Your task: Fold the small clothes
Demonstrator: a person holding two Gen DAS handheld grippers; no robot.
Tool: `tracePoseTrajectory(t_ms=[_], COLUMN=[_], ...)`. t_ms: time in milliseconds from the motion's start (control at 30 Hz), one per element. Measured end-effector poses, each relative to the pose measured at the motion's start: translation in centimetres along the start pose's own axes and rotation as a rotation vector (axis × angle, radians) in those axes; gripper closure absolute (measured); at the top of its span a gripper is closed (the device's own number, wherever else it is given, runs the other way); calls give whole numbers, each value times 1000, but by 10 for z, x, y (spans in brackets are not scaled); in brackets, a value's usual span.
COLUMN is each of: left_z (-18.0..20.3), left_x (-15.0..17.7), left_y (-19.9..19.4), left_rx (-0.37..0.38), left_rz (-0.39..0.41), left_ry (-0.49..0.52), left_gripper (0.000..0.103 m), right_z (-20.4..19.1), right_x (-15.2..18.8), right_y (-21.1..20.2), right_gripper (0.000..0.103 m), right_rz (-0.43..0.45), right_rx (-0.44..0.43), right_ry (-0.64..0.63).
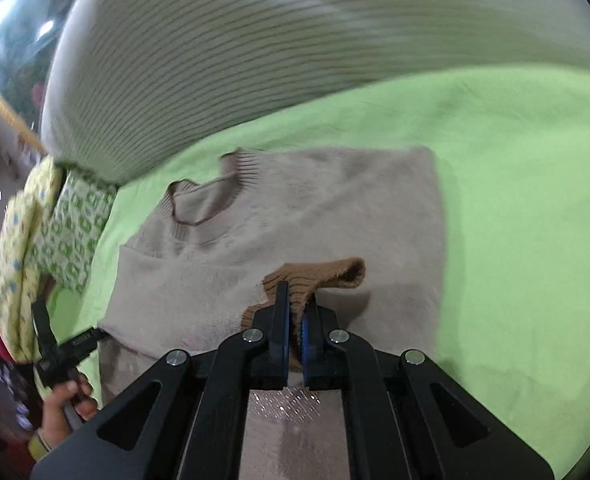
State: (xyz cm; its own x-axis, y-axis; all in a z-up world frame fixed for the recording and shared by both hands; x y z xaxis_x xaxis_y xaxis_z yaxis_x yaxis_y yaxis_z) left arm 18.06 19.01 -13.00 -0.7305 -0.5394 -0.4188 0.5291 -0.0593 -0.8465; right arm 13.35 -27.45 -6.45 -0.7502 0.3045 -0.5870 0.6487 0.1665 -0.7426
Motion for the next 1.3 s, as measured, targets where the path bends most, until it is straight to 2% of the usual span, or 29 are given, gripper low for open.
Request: tracePoseTrajectory(t_ms=[100,167,400,467,600,700,800,867,967,1067,1167,1233,1267,1300], left_z=[2,3,7,5,0,-4,2,8,37,68,80,76,71,69], left_x=[4,6,10,7,14,13,7,2,-1,0,2,3,4,3], left_y=[1,1,2,1,-16,-34,-50,-58,-54,-38,-7,13,20,20], left_rx=[-6,-1,-5,-13,-27,0,31,82,169,195,121,39,32,45], left_rz=[-3,-9,-41,-55,-68,-61,-30,-14,-6,-19,-65,-103,-128,-124], left_ry=[12,21,84,111,163,170,174,177,210,269,319,336,330,323], left_gripper=[67,66,62,58,58,58,57,56,55,54,54,54,53,53], right_z=[-9,3,10,11,12,10,3,-4,-27,-46,-40,-26,-17,-12], right_x=[1,6,40,41,39,35,28,24,22,27,32,35,37,37], right_y=[8,13,40,39,26,3,-19,-24,-11,12,36,48,54,55], right_gripper=[98,98,96,91,88,85,81,81,81,81,81,81,81,82], right_rz=[-6,-27,-135,-125,-110,-59,11,35,-2,-49,-121,-157,-170,-167], right_rx=[40,59,159,165,202,234,227,183,80,26,44,125,178,188], right_ry=[-56,-49,-97,-73,-32,-29,2,14,1,-34,0,0,-5,3])
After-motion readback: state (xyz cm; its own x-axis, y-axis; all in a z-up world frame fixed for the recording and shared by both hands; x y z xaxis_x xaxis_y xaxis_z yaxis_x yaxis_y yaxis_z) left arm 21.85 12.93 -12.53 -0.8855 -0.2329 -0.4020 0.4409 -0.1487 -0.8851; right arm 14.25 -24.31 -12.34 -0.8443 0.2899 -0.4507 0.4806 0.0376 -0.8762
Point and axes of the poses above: each gripper's, at about its wrist camera, not at the fingertips, and y roughly the way its jaws point, z to its right, x to its underside, the point moved 2 cm from there along y, roughly the way its jaws point, and after that the axes turned 8 degrees about x, right-handed, at the moved point
